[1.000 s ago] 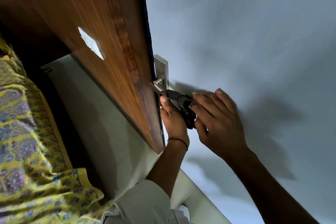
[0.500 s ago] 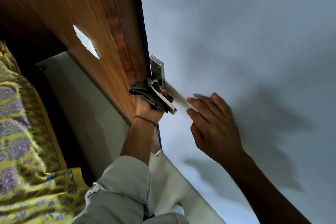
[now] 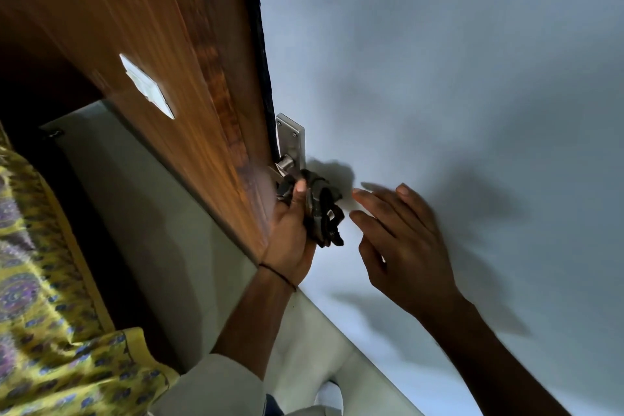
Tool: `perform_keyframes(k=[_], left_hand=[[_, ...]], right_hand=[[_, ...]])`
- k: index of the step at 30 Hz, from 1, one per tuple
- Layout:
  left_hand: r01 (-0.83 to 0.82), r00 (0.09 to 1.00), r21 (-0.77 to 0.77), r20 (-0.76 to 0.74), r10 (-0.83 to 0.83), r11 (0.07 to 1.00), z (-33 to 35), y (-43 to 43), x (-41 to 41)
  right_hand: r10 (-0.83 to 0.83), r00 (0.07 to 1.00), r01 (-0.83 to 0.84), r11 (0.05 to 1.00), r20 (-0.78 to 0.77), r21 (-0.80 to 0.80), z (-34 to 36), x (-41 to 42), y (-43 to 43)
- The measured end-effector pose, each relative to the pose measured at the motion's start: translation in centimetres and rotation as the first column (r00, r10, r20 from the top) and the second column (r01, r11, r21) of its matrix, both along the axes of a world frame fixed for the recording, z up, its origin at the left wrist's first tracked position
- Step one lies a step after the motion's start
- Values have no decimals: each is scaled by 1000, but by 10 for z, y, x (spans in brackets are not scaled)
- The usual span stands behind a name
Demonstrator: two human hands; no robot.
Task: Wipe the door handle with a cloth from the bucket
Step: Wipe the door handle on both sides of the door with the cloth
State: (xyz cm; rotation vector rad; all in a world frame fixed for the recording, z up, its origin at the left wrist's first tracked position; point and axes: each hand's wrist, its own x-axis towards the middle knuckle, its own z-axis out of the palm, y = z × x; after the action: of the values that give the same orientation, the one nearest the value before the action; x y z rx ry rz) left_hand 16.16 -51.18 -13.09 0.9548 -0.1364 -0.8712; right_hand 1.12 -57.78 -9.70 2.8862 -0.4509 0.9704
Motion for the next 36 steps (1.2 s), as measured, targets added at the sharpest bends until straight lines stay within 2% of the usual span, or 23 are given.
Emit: perform_keyframes(k=[8, 13, 17, 21, 25, 28, 33, 36], left_hand=[[47, 997, -56, 56, -44, 997, -19, 10, 6], [111, 983, -37, 149, -104, 993, -26, 11, 19], [177, 962, 5, 211, -174, 984, -34, 13, 30], [280, 919, 29, 282, -277, 959, -37, 14, 41], [390, 902, 25, 190, -388, 920, -35, 13, 47], [526, 846, -18, 113, -521, 850, -32, 15, 47], [632, 769, 15, 115, -629, 775, -19, 23, 43], [663, 685, 170, 256, -682, 730, -23, 23, 47]], right_hand=[[-102, 995, 101, 993, 15, 62, 5, 0, 16], [-282, 956, 259, 940, 83, 222, 0, 12, 41], [-456, 875, 365, 840, 160, 401, -4, 30, 63], [-595, 780, 440, 741, 193, 507, -4, 45, 86], [-687, 685, 438, 654, 242, 617, -5, 56, 108], [-738, 616, 416, 603, 276, 681, -3, 62, 123], [-783, 538, 402, 563, 312, 722, 0, 63, 143], [-797, 522, 442, 556, 302, 704, 2, 57, 149]])
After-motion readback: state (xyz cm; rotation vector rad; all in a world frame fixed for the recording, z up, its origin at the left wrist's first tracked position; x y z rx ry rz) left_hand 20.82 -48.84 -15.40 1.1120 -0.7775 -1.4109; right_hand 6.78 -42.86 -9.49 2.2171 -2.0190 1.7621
